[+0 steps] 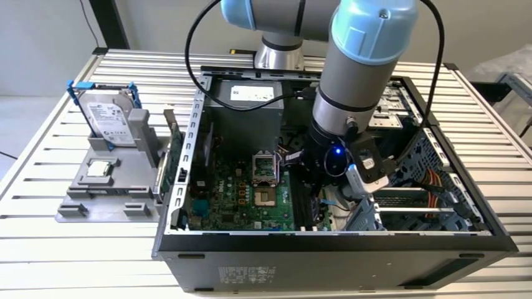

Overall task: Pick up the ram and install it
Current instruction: 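Insert the ram into the slot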

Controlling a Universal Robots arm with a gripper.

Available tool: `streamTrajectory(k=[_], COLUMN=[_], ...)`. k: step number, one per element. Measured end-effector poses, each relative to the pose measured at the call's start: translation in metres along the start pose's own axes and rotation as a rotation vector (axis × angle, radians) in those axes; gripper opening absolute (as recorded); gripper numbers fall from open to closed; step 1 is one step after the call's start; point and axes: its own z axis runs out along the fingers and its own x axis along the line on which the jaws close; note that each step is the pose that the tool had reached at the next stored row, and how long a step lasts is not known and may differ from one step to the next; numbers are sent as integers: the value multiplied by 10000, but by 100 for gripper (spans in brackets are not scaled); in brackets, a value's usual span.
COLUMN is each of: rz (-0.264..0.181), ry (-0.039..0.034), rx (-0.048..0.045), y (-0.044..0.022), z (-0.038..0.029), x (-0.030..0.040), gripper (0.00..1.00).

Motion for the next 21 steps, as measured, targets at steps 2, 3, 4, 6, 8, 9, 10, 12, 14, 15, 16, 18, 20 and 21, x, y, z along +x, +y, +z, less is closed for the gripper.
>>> streamTrajectory(k=[2, 3, 4, 6, 8, 9, 10, 12, 14, 15, 16, 18, 20, 21], rz=[14, 20, 28, 33, 36, 36, 36, 38, 37, 37, 37, 37, 37, 37], ry=[1, 1, 1, 1, 5, 6, 6, 7, 7, 7, 7, 7, 7, 7], rx=[3, 1, -2, 0, 1, -3, -3, -2, 1, 0, 0, 0, 0, 0], y=[0, 0, -1, -7, -12, -16, -18, -18, -19, -19, -19, -19, -19, -19], z=[1, 4, 7, 8, 9, 10, 10, 9, 9, 9, 9, 9, 9, 9], x=[0, 0, 0, -3, -7, -10, -11, -11, -12, -12, -12, -12, -12, -12], gripper=[0, 0, 0, 0, 0, 0, 0, 0, 0, 0, 0, 0, 0, 0])
